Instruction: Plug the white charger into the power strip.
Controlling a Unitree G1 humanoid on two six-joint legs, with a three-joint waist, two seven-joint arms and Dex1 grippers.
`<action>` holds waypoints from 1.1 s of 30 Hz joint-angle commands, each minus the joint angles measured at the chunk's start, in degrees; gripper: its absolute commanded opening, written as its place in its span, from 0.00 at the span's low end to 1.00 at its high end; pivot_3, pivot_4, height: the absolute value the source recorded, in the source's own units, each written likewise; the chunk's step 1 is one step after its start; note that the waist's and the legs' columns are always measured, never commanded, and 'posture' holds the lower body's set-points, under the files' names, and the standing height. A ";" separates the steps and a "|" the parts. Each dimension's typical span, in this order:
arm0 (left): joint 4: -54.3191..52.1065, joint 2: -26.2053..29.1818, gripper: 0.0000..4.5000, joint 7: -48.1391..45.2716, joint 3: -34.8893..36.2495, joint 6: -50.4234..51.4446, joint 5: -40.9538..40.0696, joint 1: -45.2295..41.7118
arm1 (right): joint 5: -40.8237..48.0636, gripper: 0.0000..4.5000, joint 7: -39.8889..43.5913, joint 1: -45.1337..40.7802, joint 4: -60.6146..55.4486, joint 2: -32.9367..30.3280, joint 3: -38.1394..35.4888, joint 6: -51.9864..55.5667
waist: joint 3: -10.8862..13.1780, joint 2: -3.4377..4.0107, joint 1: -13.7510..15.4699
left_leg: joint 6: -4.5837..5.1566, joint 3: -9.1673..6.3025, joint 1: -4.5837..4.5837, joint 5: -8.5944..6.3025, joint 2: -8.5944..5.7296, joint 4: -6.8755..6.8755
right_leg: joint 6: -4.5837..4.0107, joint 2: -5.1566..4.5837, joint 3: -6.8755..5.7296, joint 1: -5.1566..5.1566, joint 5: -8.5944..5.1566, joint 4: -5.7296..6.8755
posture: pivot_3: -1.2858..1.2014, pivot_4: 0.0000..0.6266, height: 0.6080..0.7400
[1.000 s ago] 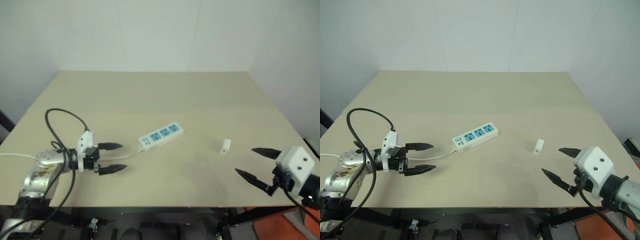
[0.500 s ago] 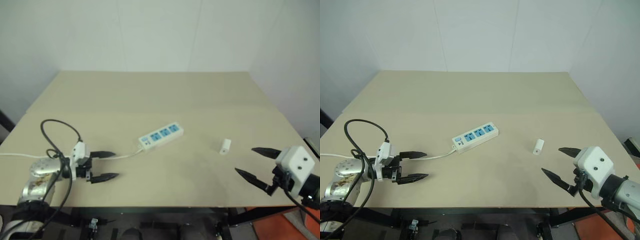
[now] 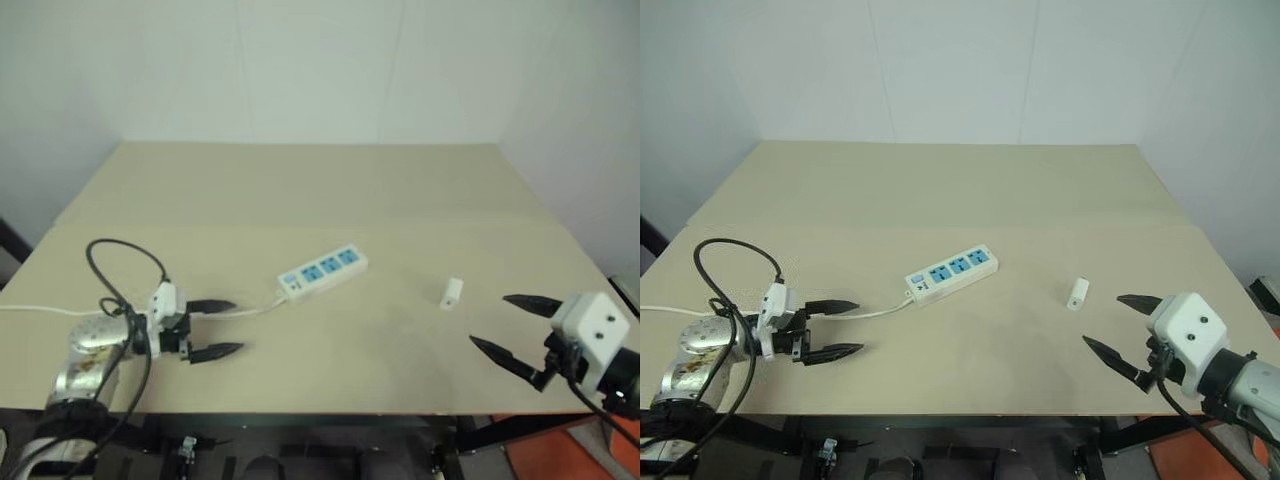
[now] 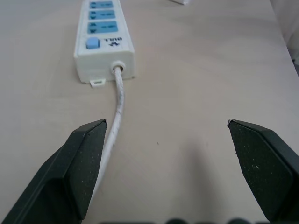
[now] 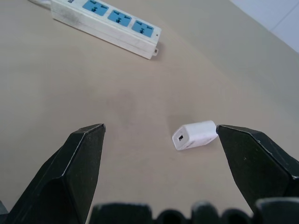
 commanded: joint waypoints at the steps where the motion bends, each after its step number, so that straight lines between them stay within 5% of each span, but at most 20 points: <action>1: -5.54 -1.07 1.00 4.19 1.53 4.10 -2.07 -2.58 | 0.14 1.00 -1.01 0.01 -2.08 0.41 -0.71 -0.30 | 0.00 -0.01 0.07 | 0.00 0.00 0.00 0.00 0.00 0.00 | -0.06 0.00 0.00 0.00 0.04 0.01 | 0.52 0.24 1.00; 18: -31.17 -2.60 1.00 27.80 -1.89 37.05 -3.63 -11.30 | -0.40 1.00 -6.10 -3.16 -3.16 3.13 3.53 -0.82 | -0.01 -0.02 -0.32 | 0.00 -0.01 0.01 0.00 -0.01 0.00 | 0.03 0.03 0.02 0.02 -0.01 -0.01 | 0.52 0.24 1.00; 23: -33.71 -5.23 1.00 31.84 -1.28 36.40 -3.30 -10.66 | -0.98 1.00 -12.29 -6.55 -3.29 7.05 4.66 0.04 | -0.01 -0.02 -0.24 | 0.00 -0.02 0.02 0.00 -0.01 0.00 | 0.03 0.03 0.02 0.02 -0.01 0.00 | 0.52 0.24 1.00; 33: -31.75 -1.18 1.00 26.19 -2.46 36.89 -4.02 -11.15 | 1.19 1.00 -12.59 -5.38 -5.38 7.13 4.40 2.07 | -0.01 -0.02 -0.22 | 0.00 -0.01 0.01 0.00 -0.02 0.00 | -0.03 0.02 0.02 0.01 0.02 -0.01 | 0.52 0.24 1.00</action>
